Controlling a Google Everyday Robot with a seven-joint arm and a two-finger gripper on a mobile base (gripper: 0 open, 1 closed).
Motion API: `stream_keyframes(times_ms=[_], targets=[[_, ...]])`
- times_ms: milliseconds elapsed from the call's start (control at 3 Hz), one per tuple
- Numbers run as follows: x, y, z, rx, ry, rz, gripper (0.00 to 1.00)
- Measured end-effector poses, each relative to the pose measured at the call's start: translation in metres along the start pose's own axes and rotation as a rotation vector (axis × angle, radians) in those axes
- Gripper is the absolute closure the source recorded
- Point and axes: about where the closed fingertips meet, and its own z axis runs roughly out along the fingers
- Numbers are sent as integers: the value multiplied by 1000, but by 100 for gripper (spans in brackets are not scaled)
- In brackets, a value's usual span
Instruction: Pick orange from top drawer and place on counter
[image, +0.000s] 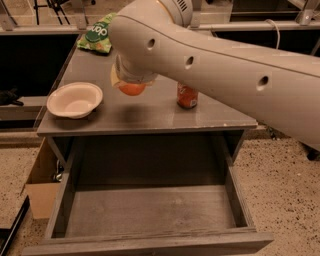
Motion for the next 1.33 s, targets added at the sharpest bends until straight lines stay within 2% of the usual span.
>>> stream_keyframes(times_ms=[667, 1000, 1333], targets=[[-19, 19, 38, 8, -140, -8, 100], [-20, 20, 39, 8, -145, -10, 100], [-20, 20, 39, 7, -145, -10, 74]])
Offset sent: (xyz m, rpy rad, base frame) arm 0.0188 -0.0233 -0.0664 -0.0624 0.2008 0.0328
